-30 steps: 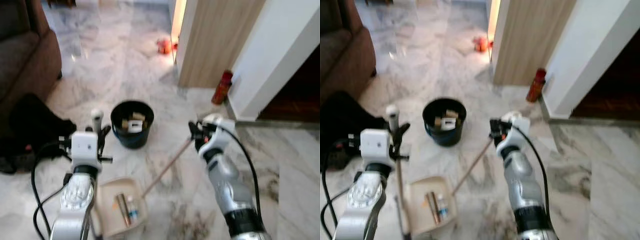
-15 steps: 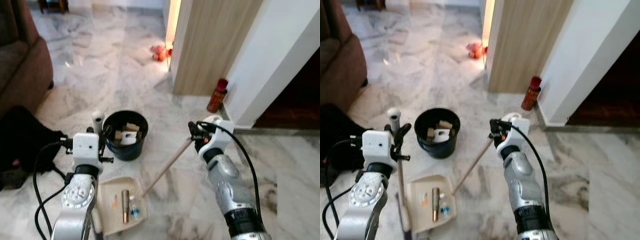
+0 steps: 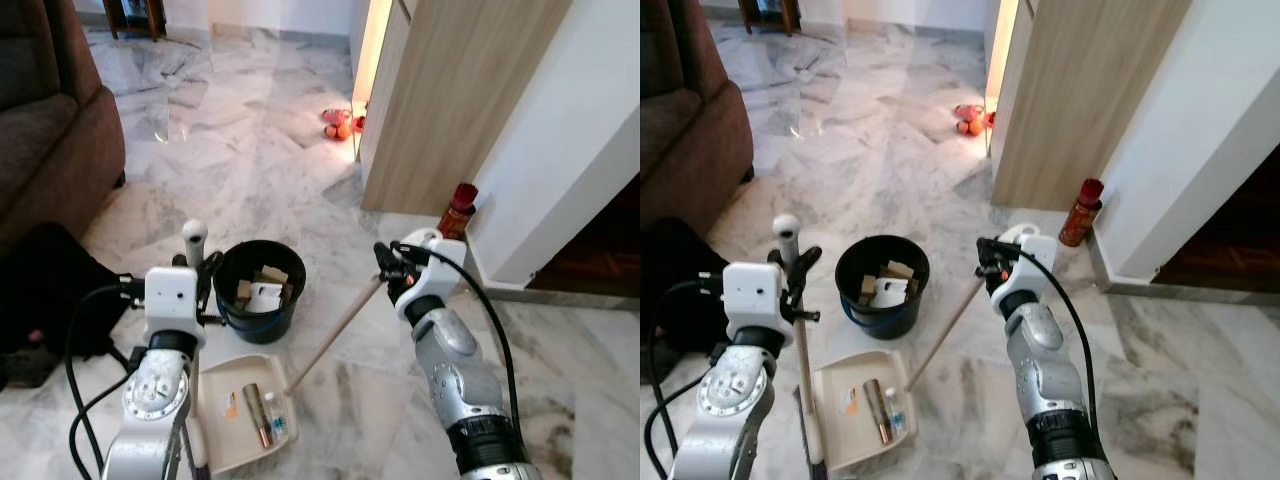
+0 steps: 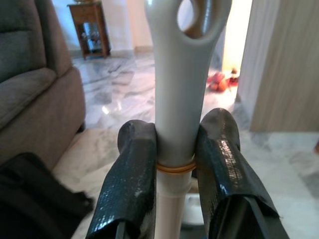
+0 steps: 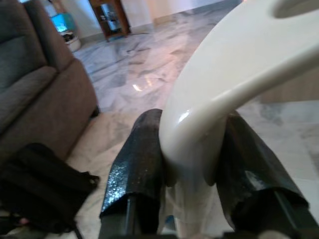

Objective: Sweep floor

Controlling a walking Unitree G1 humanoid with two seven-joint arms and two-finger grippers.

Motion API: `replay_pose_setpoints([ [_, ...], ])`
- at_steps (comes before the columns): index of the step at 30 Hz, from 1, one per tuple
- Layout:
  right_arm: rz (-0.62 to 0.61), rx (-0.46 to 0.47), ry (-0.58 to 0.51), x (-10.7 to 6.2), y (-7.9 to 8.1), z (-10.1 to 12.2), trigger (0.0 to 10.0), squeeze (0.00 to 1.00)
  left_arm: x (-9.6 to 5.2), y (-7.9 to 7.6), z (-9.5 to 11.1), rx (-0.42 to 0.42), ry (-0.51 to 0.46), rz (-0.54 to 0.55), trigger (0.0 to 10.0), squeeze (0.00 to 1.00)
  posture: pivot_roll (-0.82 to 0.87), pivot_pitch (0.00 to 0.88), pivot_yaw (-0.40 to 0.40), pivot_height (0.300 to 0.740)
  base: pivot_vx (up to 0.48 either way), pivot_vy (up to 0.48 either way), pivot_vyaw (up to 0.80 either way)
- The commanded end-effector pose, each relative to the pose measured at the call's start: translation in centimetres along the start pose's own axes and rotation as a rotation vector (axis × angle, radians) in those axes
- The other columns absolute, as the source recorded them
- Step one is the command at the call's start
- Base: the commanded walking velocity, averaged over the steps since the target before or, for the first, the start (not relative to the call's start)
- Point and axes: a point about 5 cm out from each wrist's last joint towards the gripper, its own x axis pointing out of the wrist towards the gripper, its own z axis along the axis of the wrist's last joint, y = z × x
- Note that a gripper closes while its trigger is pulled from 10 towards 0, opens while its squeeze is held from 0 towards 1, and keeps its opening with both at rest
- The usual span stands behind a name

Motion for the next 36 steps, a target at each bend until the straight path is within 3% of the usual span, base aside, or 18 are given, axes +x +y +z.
replay_pose_setpoints([
  [1,0.009,0.031,-0.052,0.1,0.0,1.0,10.0,0.00,-0.1,-0.5,1.1,0.039,-0.074,-0.014,10.0,0.00,0.16,0.076,-0.093,0.740,0.000,0.000,0.00],
  [3,0.008,0.032,-0.049,0.1,-0.1,1.0,10.0,0.00,-0.3,-0.5,1.3,0.087,-0.094,-0.023,10.0,0.00,0.16,0.074,-0.093,0.740,0.000,0.000,0.00],
  [4,0.005,0.034,-0.044,0.1,-0.1,0.9,10.0,0.00,-0.7,-0.4,1.5,0.168,-0.131,-0.014,10.0,0.00,0.16,0.070,-0.091,0.740,0.000,0.000,0.00],
  [11,-0.019,0.082,-0.051,0.0,-0.5,1.1,10.0,0.00,-2.5,1.1,0.9,0.332,-0.143,0.042,10.0,0.00,0.17,0.057,-0.091,0.740,0.000,0.000,0.00],
  [19,-0.023,0.066,-0.084,-0.2,-1.3,2.5,10.0,0.00,-4.7,2.7,-1.6,0.377,-0.054,0.087,10.0,0.00,0.18,0.052,-0.094,0.740,0.000,0.000,0.00],
  [22,-0.026,0.062,-0.106,-0.2,-1.2,3.2,10.0,0.00,-4.8,2.9,-2.2,0.384,-0.035,0.090,10.0,0.00,0.18,0.047,-0.093,0.740,0.000,0.000,0.00],
  [25,-0.019,0.066,-0.178,0.1,-0.5,5.3,10.0,0.00,-5.1,2.7,-3.6,0.388,0.020,0.067,10.0,0.00,0.17,0.052,-0.092,0.740,0.000,0.000,0.00],
  [36,0.001,0.070,-0.286,0.3,0.3,9.1,10.0,0.00,-5.3,2.3,-4.3,0.374,0.030,0.068,10.0,0.00,0.18,0.070,-0.100,0.740,0.000,0.000,0.00],
])
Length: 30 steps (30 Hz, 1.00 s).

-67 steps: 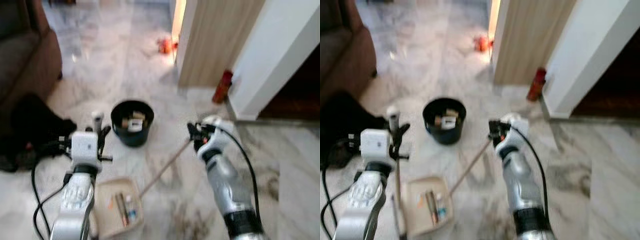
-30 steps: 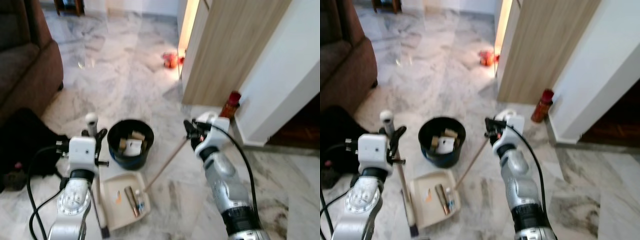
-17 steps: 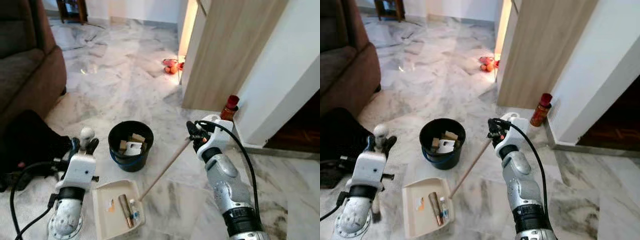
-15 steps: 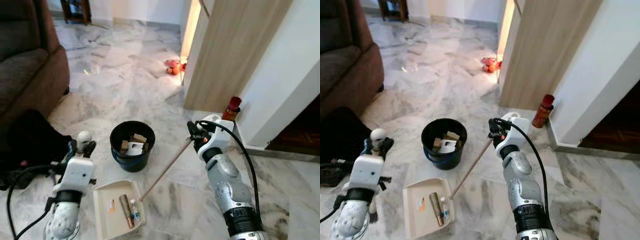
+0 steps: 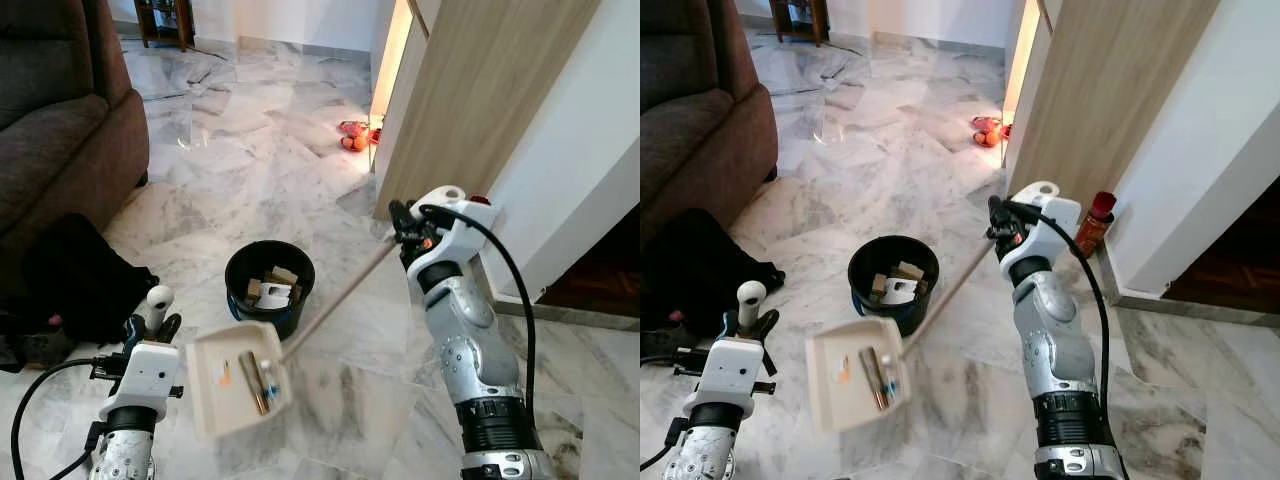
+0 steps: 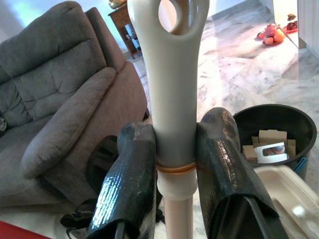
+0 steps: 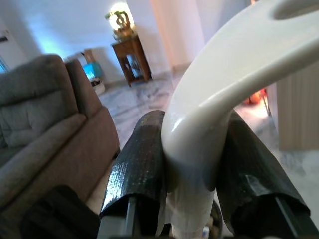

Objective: Sweep floor

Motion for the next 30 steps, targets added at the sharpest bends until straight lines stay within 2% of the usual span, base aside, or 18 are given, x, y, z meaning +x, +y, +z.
replay_pose_setpoints([
  [1,0.018,0.023,-0.116,0.4,0.4,3.1,10.0,0.00,0.2,-0.2,0.6,0.016,-0.044,0.005,10.0,0.00,0.17,0.072,-0.100,0.740,0.000,0.000,0.00],
  [11,0.031,-0.015,-0.153,0.1,0.7,5.4,10.0,0.00,0.5,-0.3,0.8,0.016,-0.061,0.012,10.0,0.00,0.17,0.090,-0.106,0.740,0.000,0.000,0.00],
  [14,0.035,-0.024,-0.189,0.2,1.2,6.7,10.0,0.00,0.5,-0.1,0.7,0.017,-0.060,0.017,10.0,0.00,0.17,0.097,-0.104,0.740,0.000,0.000,0.00],
  [17,0.037,-0.038,-0.201,0.3,1.4,7.0,10.0,0.00,0.6,-0.1,0.8,0.017,-0.063,0.020,10.0,0.00,0.17,0.106,-0.104,0.740,0.000,0.000,0.00],
  [26,0.015,-0.007,-0.267,0.5,2.0,8.2,10.0,0.00,0.7,0.0,0.9,-0.004,-0.064,0.017,10.0,0.00,0.17,0.123,-0.102,0.740,0.000,0.000,0.00],
  [30,-0.034,0.008,-0.311,0.6,1.8,8.7,10.0,0.00,0.8,0.0,0.9,-0.006,-0.068,0.015,10.0,0.00,0.17,0.127,-0.099,0.740,0.000,0.000,0.00],
])
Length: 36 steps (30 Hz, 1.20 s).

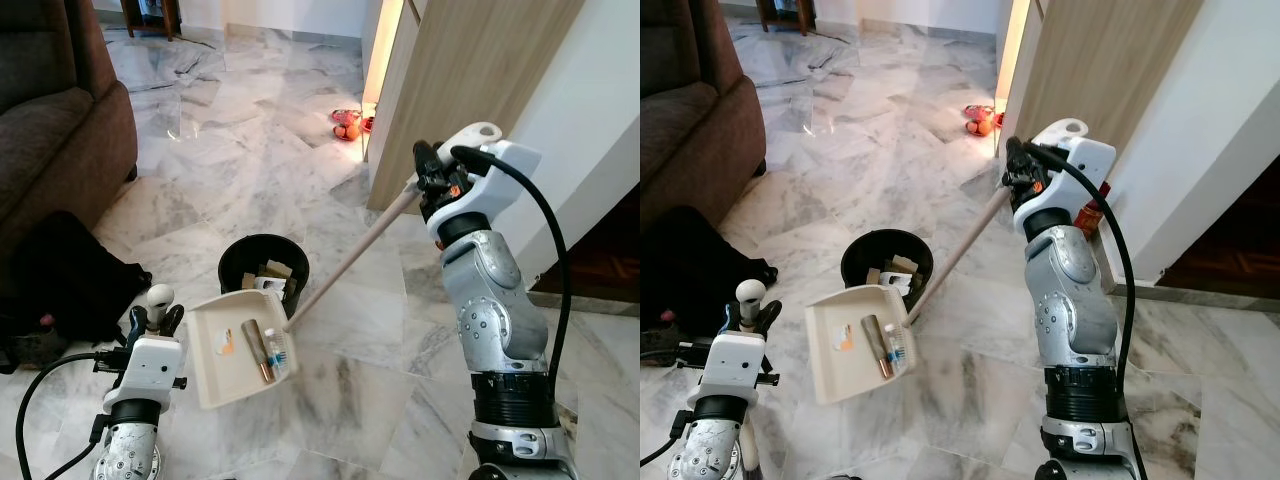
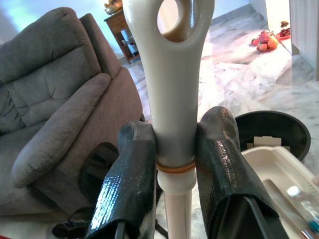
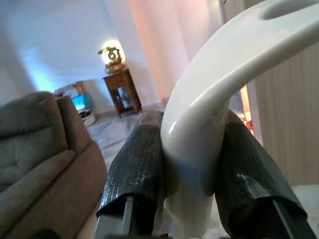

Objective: Sweep floor

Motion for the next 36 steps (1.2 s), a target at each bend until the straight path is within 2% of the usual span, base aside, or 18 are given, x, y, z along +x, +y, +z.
replay_pose_setpoints([
  [1,-0.002,0.025,-0.163,0.3,0.4,3.3,10.0,0.00,0.1,0.1,0.4,0.011,-0.026,0.001,10.0,0.00,0.18,0.128,-0.099,0.740,0.000,0.000,0.00],
  [12,-0.015,0.014,-0.195,0.4,0.4,3.6,10.0,0.00,0.1,0.3,0.3,0.013,-0.023,0.019,10.0,0.00,0.18,0.127,-0.099,0.740,0.000,0.000,0.00],
  [36,0.042,0.016,-0.157,0.2,1.6,2.3,10.0,0.00,0.1,0.7,0.1,0.026,-0.002,0.067,10.0,0.00,0.17,0.125,-0.103,0.740,0.000,0.000,0.00],
])
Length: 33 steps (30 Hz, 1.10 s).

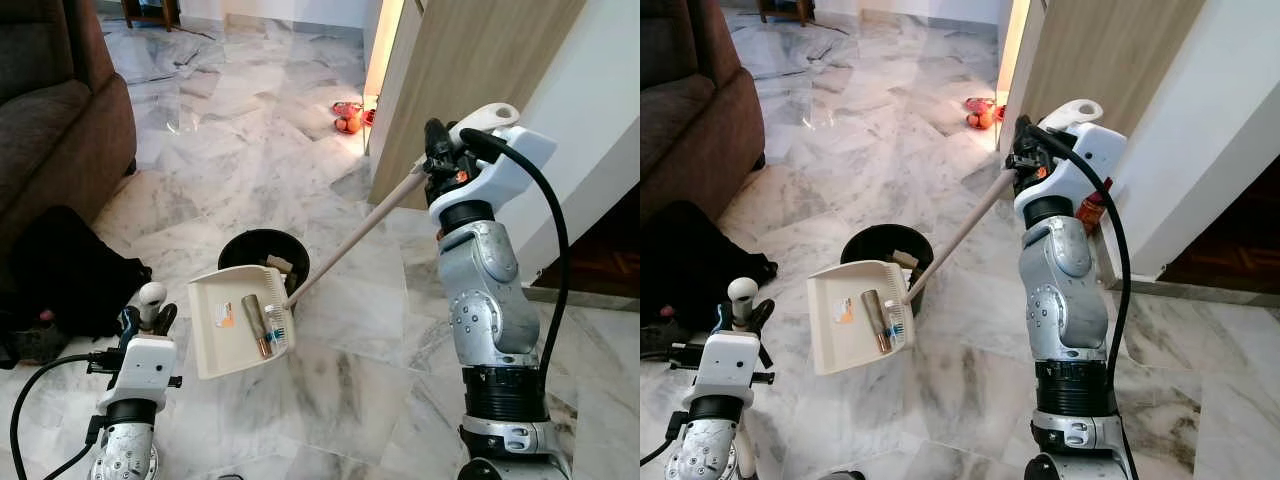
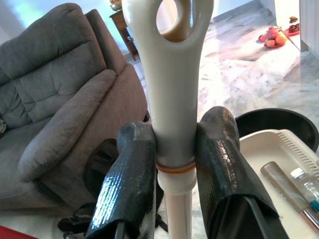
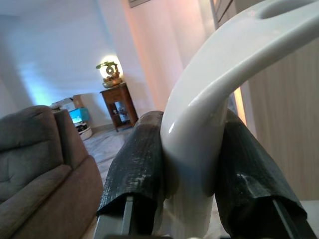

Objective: Sweep floor

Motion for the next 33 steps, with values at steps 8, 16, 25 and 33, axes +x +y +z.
replay_pose_setpoints([
  [8,0.041,0.026,-0.079,0.0,0.7,1.5,10.0,0.00,0.1,0.2,0.2,0.023,-0.008,0.030,10.0,0.00,0.17,0.123,-0.105,0.740,0.000,0.000,0.00],
  [16,0.048,0.023,-0.084,0.0,0.7,1.6,10.0,0.00,0.0,0.2,0.2,0.026,-0.005,0.033,10.0,0.00,0.17,0.124,-0.105,0.740,0.121,0.000,0.00],
  [25,0.058,0.038,-0.138,0.3,1.0,2.8,10.0,0.00,0.0,0.2,0.2,0.029,-0.007,0.039,10.0,0.00,0.17,0.127,-0.105,0.740,0.263,0.000,0.00],
  [33,0.062,0.041,-0.140,0.2,1.1,2.8,10.0,0.00,0.0,0.3,0.2,0.030,-0.006,0.042,10.0,0.00,0.17,0.127,-0.105,0.740,0.269,0.000,0.00],
])
